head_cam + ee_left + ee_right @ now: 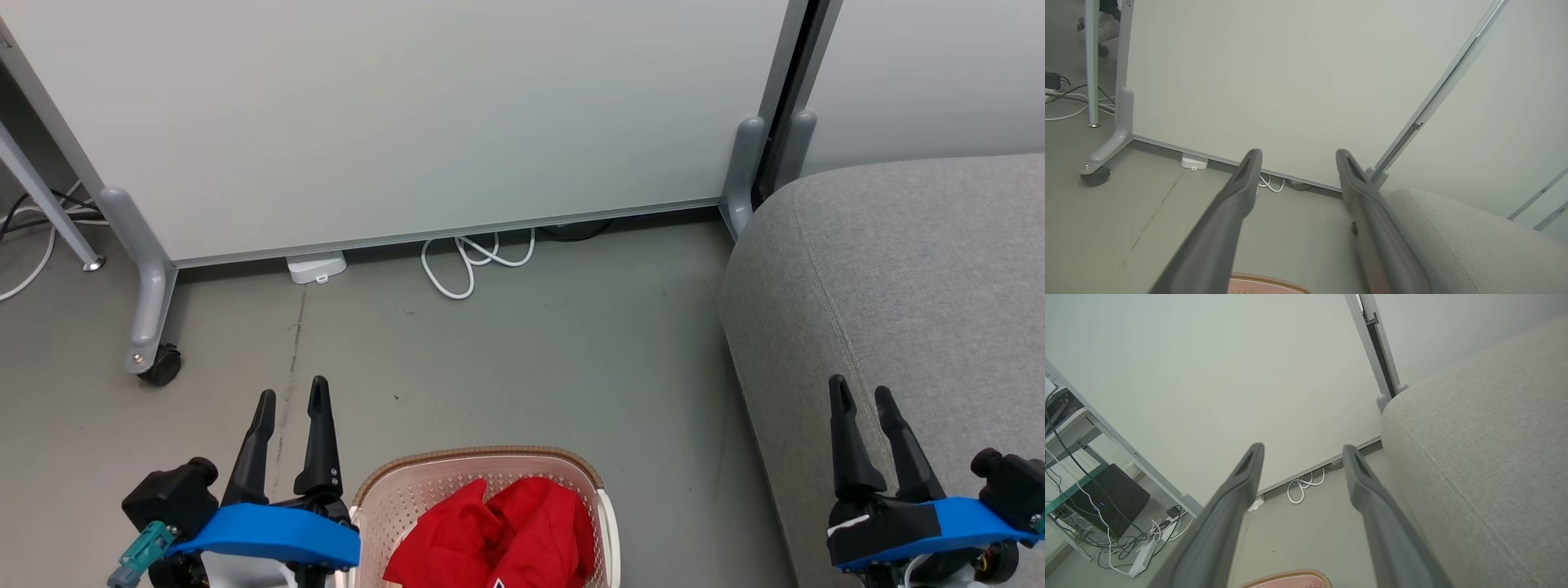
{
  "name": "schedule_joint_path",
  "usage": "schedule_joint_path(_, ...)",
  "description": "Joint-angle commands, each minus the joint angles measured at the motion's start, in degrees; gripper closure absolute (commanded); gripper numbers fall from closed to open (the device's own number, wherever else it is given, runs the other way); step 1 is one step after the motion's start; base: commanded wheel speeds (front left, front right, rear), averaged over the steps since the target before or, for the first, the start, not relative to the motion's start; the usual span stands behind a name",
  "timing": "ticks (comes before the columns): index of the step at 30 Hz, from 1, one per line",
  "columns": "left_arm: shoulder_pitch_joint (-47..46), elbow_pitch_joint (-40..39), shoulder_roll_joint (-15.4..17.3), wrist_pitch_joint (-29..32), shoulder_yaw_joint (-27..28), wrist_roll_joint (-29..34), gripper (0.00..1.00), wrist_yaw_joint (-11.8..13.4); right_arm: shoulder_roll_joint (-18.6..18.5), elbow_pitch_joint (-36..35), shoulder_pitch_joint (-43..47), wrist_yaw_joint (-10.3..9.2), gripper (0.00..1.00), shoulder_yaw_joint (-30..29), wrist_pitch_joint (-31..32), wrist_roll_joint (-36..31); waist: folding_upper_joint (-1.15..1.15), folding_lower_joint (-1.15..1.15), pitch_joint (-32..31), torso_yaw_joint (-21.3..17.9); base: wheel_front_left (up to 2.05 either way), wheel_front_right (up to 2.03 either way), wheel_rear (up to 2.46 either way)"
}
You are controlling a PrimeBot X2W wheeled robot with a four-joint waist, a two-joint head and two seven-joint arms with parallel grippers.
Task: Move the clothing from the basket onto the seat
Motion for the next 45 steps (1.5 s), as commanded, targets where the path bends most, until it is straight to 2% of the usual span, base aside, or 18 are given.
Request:
schedule_joint_path(1, -0.22, -0.58, 0.28, -0.55, -0.19, 1.55, 0.0, -0.16, -0.49, -0.74, -0.22, 0.1, 0.0, 0.11, -0.53, -1.63, 0.0, -0.01, 0.0, 0.02, 0.0, 0.0, 0.0)
schedule_joint_path(17, -0.25, 1.11, 0.14, -2.73, -1.1, 7.47, 0.0, -0.96, -0.57, -1.03, 0.21, 0.12, 0.0, 0.3, -2.78, -10.14, 0.0, -0.01, 0.19, -0.04, 0.0, 0.0, 0.0)
schedule_joint_path(45, 0.22, 1.06, -0.02, -5.89, -1.94, 12.35, 0.0, -1.57, -0.65, -1.63, 0.74, 0.15, 0.0, 0.49, -5.9, -21.89, 0.0, -0.01, 0.75, -0.15, 0.0, 0.0, 0.0)
